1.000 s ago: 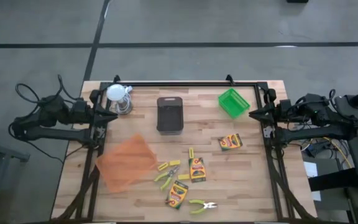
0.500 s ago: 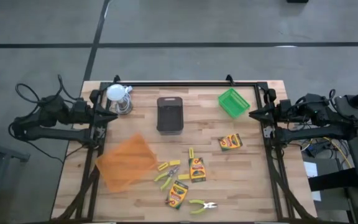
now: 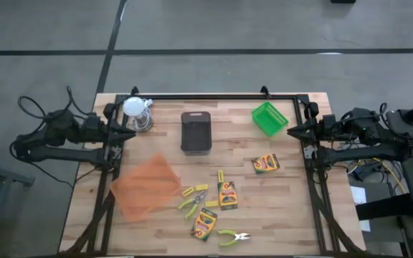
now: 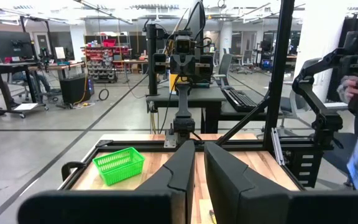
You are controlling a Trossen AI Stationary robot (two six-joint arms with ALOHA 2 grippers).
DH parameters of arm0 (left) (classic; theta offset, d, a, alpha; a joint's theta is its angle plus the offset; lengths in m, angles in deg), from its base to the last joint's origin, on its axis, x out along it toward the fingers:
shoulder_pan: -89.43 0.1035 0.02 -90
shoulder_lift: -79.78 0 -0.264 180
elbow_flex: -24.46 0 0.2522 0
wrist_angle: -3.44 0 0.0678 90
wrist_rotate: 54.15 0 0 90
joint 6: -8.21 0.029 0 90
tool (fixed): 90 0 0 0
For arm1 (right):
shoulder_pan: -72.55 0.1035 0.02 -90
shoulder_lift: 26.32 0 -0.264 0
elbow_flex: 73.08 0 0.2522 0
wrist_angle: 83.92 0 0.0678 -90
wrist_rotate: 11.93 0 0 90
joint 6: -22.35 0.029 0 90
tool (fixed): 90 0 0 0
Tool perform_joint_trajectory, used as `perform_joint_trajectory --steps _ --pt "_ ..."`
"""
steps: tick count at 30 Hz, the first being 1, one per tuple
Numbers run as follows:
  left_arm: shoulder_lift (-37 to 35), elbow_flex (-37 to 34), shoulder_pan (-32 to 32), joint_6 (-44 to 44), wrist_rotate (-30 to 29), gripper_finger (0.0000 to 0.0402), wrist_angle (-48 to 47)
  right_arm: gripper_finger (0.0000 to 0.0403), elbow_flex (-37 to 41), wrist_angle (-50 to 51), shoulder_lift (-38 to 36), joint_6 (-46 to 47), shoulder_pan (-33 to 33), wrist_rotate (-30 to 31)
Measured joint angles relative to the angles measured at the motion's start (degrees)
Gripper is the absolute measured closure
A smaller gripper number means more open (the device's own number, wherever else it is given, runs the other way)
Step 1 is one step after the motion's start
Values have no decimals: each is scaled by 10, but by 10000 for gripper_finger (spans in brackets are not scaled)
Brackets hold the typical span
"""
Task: Pick & Place School Supplies
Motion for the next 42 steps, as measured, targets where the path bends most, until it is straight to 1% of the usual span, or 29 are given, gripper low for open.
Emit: perform_joint_trajectory --steps 17,19,27,29,36,39,42 --pt "0 0 0 0 0 358 0 369 0 0 0 1 0 0" --pt "0 0 0 0 0 358 0 369 0 0 0 20 0 0" --pt "0 0 0 0 0 358 0 369 0 -1 0 142 0 0" --pt "0 0 0 0 0 358 0 369 0 8 0 154 0 0" --pt "0 0 0 0 0 358 0 369 0 31 4 118 0 -1" --pt "0 0 0 0 0 358 0 369 0 34 7 85 0 -3" --pt "0 0 0 0 0 358 0 369 0 61 8 52 0 -5"
